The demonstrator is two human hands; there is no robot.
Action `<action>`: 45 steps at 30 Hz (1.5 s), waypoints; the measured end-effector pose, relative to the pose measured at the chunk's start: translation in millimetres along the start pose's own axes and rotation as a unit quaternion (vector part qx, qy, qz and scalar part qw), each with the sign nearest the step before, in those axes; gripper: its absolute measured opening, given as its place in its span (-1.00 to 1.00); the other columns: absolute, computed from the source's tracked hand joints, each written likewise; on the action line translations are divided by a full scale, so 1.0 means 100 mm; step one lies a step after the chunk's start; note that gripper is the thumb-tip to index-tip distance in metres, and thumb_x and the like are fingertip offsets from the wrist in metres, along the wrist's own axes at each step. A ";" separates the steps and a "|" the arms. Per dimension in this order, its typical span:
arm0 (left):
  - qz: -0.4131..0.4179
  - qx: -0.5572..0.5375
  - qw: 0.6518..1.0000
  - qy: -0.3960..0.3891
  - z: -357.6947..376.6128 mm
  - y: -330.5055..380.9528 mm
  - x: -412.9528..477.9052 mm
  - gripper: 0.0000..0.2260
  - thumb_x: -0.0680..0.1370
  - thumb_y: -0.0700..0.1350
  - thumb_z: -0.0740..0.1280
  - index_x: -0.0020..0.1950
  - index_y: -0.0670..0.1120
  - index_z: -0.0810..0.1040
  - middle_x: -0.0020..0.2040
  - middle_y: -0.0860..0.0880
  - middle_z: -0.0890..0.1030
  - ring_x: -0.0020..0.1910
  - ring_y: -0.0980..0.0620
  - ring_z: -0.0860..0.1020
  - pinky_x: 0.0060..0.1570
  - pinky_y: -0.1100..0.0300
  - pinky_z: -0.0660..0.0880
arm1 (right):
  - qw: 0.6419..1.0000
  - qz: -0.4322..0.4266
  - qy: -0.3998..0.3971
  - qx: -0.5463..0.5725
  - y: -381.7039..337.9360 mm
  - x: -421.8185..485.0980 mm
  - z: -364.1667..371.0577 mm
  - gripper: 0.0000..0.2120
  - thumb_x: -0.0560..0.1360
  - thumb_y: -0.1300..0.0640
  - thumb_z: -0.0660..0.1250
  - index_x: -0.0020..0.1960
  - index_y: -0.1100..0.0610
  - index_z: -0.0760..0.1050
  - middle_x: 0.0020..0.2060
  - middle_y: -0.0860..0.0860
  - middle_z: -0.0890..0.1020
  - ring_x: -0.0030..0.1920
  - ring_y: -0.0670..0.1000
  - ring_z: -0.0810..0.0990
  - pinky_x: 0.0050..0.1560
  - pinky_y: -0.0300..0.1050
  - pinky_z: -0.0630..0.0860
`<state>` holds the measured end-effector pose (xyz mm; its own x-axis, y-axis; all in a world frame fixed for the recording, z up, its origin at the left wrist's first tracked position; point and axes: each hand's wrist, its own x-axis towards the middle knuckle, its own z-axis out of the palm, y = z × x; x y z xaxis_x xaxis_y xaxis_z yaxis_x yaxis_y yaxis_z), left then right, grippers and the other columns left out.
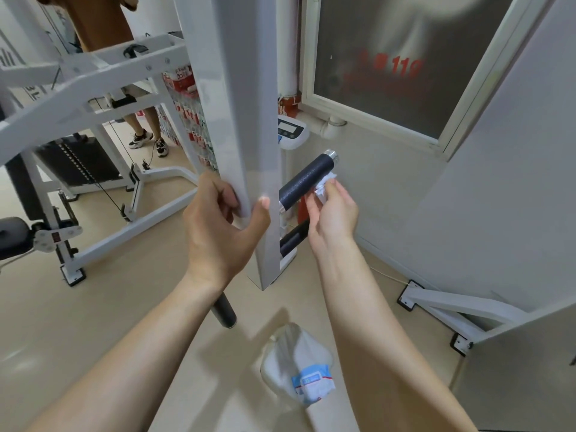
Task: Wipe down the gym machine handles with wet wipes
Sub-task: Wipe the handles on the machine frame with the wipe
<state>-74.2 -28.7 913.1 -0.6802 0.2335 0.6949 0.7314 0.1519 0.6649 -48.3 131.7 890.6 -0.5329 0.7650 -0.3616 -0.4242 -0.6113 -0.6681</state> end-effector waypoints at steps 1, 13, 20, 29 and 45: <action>0.003 0.001 1.000 0.001 0.00 0.00 0.00 -0.68 0.46 -0.02 0.44 -0.17 -0.08 0.29 -0.34 0.05 0.34 -0.39 0.06 0.29 -0.41 0.29 0.23 | 1.000 0.011 -0.014 0.010 0.04 -0.03 -0.01 -0.83 0.64 0.32 0.22 0.14 0.26 0.57 0.09 0.15 0.62 0.08 0.07 0.63 0.25 0.03 0.56; -0.014 0.013 1.000 -0.002 -0.01 -0.02 0.01 -0.66 0.45 0.02 0.45 -0.17 -0.07 0.29 -0.33 -0.09 0.41 -0.40 0.00 0.32 -0.42 0.24 0.27 | 1.000 0.002 0.019 0.003 0.25 -0.26 0.00 -0.90 0.58 0.21 0.37 0.06 0.22 0.61 -0.12 0.05 0.70 0.03 0.03 0.71 0.09 -0.09 0.64; -0.021 0.020 1.000 0.004 -0.01 -0.04 0.02 -0.65 0.44 0.03 0.45 -0.17 -0.02 0.26 -0.34 -0.02 0.39 -0.42 0.06 0.29 -0.41 0.24 0.25 | 0.996 -0.008 -0.015 -0.092 0.39 -0.51 -0.15 -0.95 0.54 0.26 0.42 -0.01 0.23 0.60 -0.27 0.01 0.72 -0.23 -0.07 0.69 -0.07 -0.20 0.62; -0.010 0.019 1.000 -0.012 -0.02 -0.04 0.02 -0.66 0.46 0.02 0.45 -0.15 -0.06 0.29 -0.30 -0.14 0.42 -0.38 -0.09 0.35 -0.42 -0.01 0.35 | 0.976 -0.140 0.105 -0.130 -0.29 0.07 0.18 -0.93 0.52 0.13 0.45 -0.04 0.11 0.61 -0.14 -0.04 0.65 -0.23 -0.14 0.58 -0.35 -0.44 0.48; -0.019 0.019 1.000 -0.013 -0.03 -0.07 0.04 -0.66 0.46 0.01 0.46 -0.17 -0.06 0.29 -0.32 -0.05 0.38 -0.39 0.09 0.29 -0.39 0.23 0.28 | 0.872 -0.349 0.030 -0.341 -0.13 -0.01 0.12 -0.85 0.51 0.03 0.44 -0.20 0.05 0.57 -0.18 0.03 0.63 -0.20 -0.21 0.55 -0.15 -0.36 0.43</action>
<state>-82.7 -31.9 912.3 -0.7060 0.2510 0.6623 0.7071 0.1978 0.6789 -51.4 136.1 907.4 -0.2716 0.9240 0.2691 -0.0845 0.2556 -0.9631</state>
